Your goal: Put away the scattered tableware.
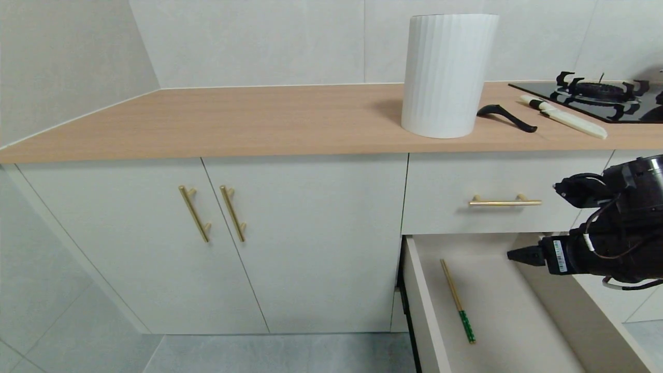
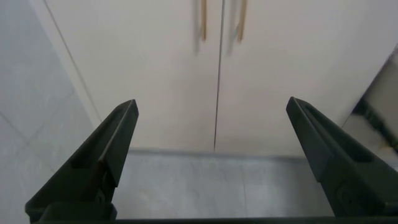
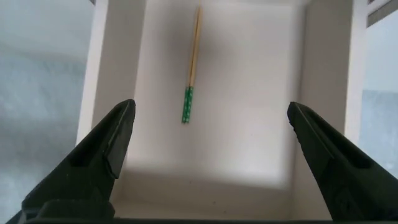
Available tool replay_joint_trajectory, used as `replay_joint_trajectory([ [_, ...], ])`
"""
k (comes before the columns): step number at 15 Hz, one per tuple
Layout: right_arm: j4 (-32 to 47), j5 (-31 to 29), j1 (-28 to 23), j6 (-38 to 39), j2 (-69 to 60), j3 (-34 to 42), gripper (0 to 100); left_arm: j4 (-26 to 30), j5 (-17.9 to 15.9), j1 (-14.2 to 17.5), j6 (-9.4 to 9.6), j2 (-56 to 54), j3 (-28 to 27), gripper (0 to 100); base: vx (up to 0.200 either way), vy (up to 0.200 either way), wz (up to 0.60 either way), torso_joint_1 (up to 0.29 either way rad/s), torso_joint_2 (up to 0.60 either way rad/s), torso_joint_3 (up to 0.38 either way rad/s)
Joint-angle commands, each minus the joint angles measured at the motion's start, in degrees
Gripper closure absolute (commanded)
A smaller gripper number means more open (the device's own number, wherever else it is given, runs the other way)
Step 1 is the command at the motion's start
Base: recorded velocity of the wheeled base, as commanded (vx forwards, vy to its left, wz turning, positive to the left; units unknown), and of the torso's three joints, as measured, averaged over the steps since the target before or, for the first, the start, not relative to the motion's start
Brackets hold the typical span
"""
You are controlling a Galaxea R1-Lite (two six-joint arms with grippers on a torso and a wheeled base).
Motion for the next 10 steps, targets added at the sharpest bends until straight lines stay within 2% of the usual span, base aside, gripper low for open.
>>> replay_joint_trajectory([
  [1,-0.11,0.00,-0.07,-0.42,-2.26,0.22,0,-0.14,0.04,0.02,-0.02,0.00,-0.01,0,0.000,0.000,0.00,0.071,-0.33,-0.349],
  [5,-0.29,0.00,0.02,-0.60,-2.62,0.83,0,-0.14,0.04,0.02,-0.02,0.00,-0.10,0,0.000,0.000,0.00,0.082,-0.53,-0.344],
  [10,-0.37,0.00,0.02,-1.21,-2.35,1.09,0,-0.14,0.04,0.02,-0.02,0.00,-0.01,0,0.000,0.000,0.00,0.143,-0.46,-0.328],
])
